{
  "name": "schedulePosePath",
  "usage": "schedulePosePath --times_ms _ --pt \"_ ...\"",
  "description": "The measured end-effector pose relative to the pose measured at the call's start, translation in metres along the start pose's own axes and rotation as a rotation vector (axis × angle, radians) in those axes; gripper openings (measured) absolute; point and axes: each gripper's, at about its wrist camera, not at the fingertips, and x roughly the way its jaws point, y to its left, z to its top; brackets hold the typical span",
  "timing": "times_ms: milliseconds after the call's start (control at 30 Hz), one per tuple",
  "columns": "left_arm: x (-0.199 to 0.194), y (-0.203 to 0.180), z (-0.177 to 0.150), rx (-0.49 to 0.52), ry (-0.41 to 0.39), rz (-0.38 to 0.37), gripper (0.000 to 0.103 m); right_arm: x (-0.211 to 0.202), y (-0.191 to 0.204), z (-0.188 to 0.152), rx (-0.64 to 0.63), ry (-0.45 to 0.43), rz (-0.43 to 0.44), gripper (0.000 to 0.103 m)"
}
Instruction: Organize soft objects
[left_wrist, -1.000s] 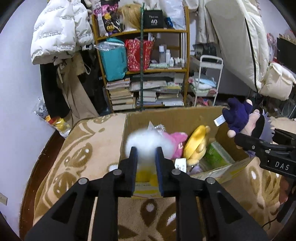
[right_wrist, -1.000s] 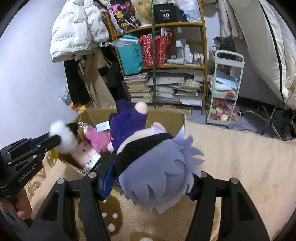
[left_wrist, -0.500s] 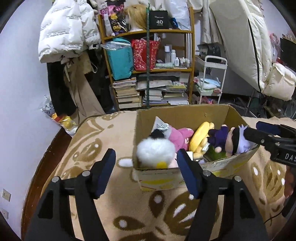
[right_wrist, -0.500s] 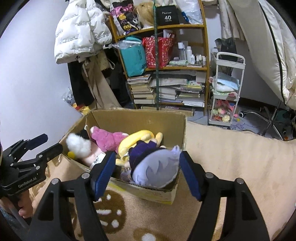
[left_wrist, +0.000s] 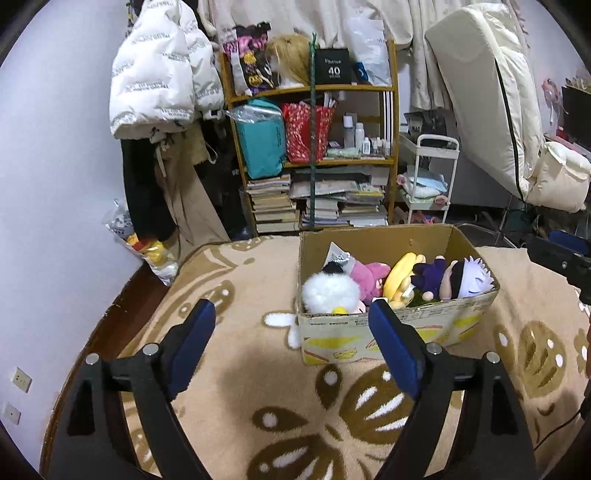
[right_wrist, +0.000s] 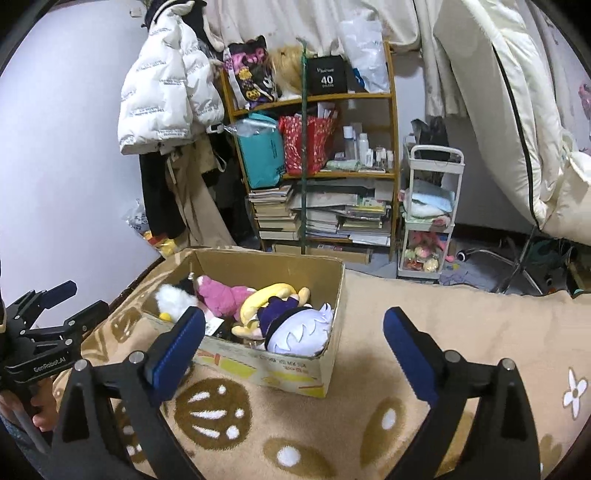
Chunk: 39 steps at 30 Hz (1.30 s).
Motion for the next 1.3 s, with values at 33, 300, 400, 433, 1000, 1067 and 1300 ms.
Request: schedulePosePath --times_ms 33,300,400,433,1000,1067,1300 --pt "-0.005 0.001 -0.001 0.0 -0.007 0.006 0.086 -0.004 0.0 0.001 -0.001 -0.004 0.001 0.101" --pt "-0.045 0.004 -0.015 -0.014 -0.063 0.016 0.096 -0.047 0.014 -0.003 -0.019 -0.083 -0.01 0.102" --pt "-0.058 0.001 -0.02 0.002 -0.083 0.017 0.099 -0.06 0.015 -0.008 -0.011 -0.109 -0.024 0.103" --pt "-0.06 0.001 -0.021 0.004 -0.088 0.016 0.1 -0.064 0.016 -0.01 -0.008 -0.113 -0.031 0.103" --pt "-0.079 0.008 -0.042 -0.03 -0.132 0.017 0.102 -0.084 0.011 -0.035 -0.002 -0.134 -0.056 0.103" --pt "-0.078 0.009 -0.043 -0.038 -0.136 0.024 0.102 -0.081 0.01 -0.037 0.001 -0.12 -0.061 0.103" --pt "-0.071 0.012 -0.043 -0.059 -0.113 0.024 0.102 -0.076 0.008 -0.036 0.0 -0.113 -0.069 0.103"
